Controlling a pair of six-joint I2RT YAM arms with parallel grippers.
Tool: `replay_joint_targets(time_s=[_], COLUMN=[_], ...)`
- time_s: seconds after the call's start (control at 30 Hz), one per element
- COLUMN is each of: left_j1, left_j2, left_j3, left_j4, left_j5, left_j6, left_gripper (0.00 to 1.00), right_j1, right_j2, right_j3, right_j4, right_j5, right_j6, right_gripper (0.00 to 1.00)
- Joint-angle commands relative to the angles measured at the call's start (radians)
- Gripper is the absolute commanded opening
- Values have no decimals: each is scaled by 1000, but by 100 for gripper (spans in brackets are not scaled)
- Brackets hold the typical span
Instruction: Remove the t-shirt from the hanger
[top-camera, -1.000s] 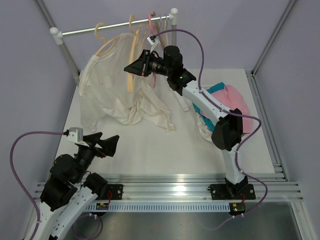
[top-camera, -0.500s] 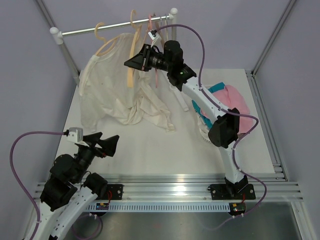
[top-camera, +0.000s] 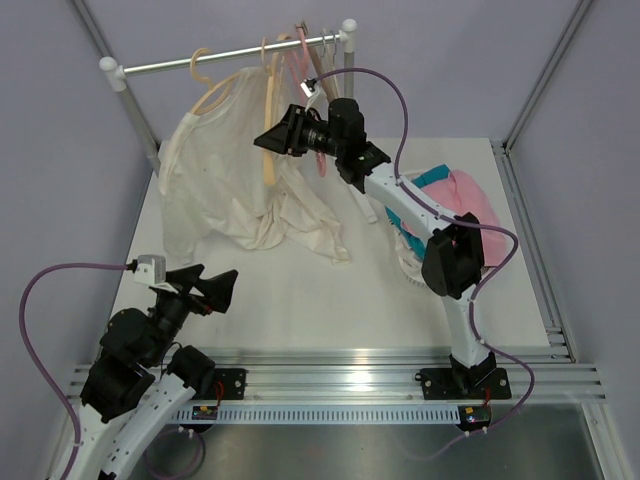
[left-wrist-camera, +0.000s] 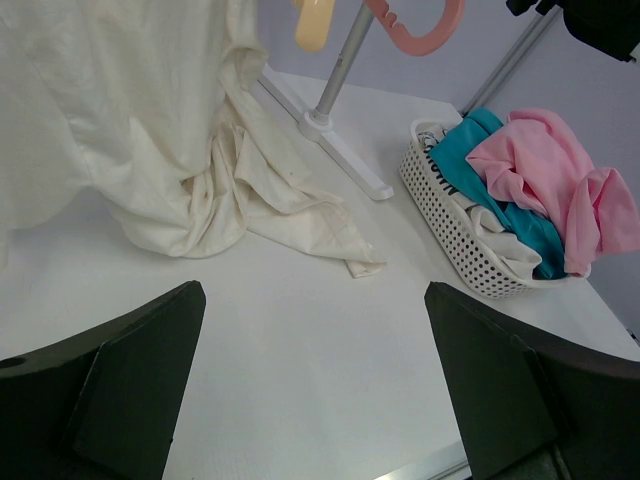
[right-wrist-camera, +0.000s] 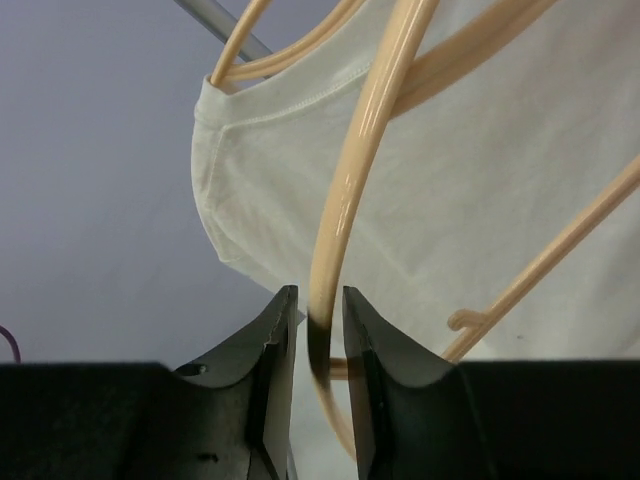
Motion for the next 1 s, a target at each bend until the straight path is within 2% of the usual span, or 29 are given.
replay_joint_targets(time_s=[0.0,0.07,0.13,0.17,0.2,0.37,0.47,0.57,0.73,0.77,0.97], left_j1=[9,9,9,9,9,9,9,9,9,9,9], left_j2=[-1,-1,1,1,1,13,41,99,196,196,112], left_j3=[-3,-2,0,0,1,18,52,115,164,164,152], left_j4=[38,39,38,38,39,39,38,42,42,42,27], left_j5=[-11,-11,-13,-14,-16,-23,-17,-16,92,101,60], left_j6=[5,5,7,8,10,16,18,15,-47,-51,-45], left_gripper=[99,99,99,99,99,99,99,99,99,99,99], right_j1=[-7,1,7,15,31,103,149,195,278,298,354], right_j2=[-108,-148,-217,-243,-290,-427,-516,-588,-716,-742,-996], right_j3=[-67,-114,-159,-174,-191,-337,-444,-510,-608,-634,-910], right_j4=[40,40,19,8,-12,-65,-59,-62,-115,-154,-130], right_j5=[27,58,119,144,197,395,463,471,514,506,499], right_j6=[22,-5,-52,-71,-112,-224,-261,-277,-323,-324,-327], right_gripper=[48,69,80,80,85,90,90,90,91,97,99])
